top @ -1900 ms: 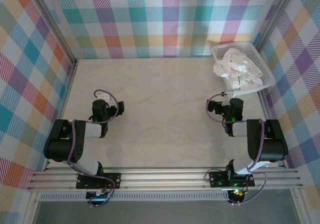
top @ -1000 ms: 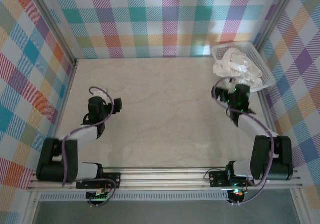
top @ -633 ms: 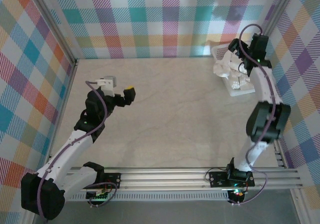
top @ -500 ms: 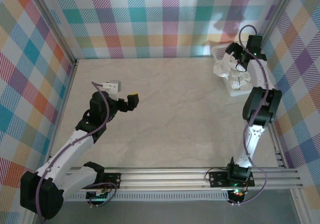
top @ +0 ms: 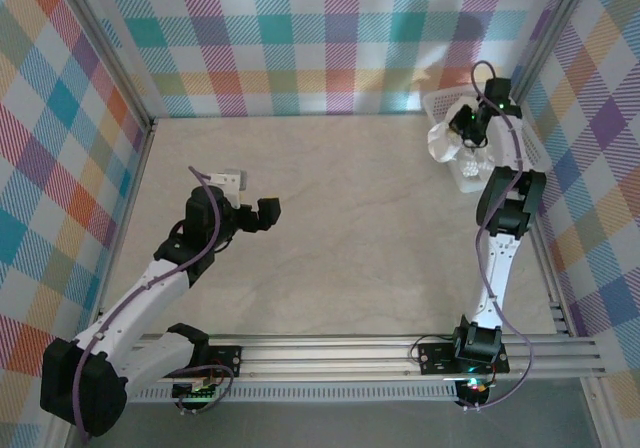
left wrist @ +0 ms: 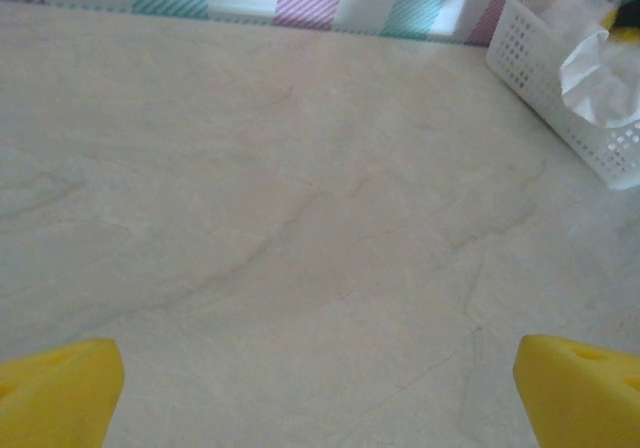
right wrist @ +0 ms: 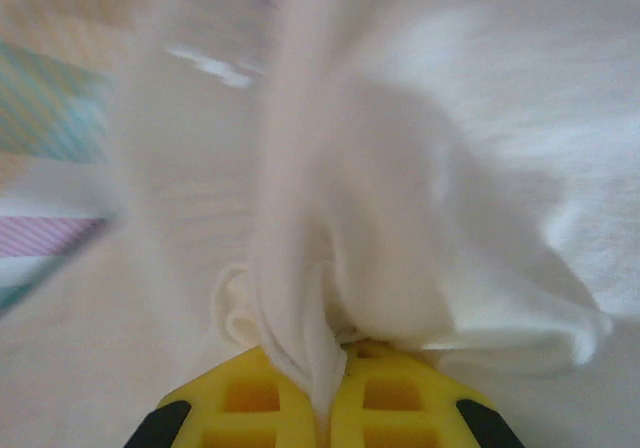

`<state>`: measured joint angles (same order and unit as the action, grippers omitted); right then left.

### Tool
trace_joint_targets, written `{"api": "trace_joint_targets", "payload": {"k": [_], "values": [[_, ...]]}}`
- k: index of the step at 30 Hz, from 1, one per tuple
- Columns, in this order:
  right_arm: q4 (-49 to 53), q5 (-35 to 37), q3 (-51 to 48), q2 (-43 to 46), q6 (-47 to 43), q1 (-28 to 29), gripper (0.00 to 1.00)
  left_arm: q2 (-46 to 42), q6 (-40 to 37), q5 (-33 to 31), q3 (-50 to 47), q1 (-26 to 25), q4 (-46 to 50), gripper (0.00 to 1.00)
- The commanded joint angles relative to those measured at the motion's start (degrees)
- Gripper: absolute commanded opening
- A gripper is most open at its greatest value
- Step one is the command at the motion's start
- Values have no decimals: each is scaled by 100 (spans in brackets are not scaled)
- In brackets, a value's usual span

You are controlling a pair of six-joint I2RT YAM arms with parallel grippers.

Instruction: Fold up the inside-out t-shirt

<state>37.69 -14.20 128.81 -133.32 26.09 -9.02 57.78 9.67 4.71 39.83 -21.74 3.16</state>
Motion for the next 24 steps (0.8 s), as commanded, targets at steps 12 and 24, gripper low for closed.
{"api": "trace_joint_targets", "payload": {"k": [12,24], "values": [[-960,-1888,425,3520,-811,1413,0,518,334,380,2224,-164,1210,100],[-2037,-1061,-5815,4245,1867,2167,41,688,920,-1288,2635,-156,2699,100]]}}
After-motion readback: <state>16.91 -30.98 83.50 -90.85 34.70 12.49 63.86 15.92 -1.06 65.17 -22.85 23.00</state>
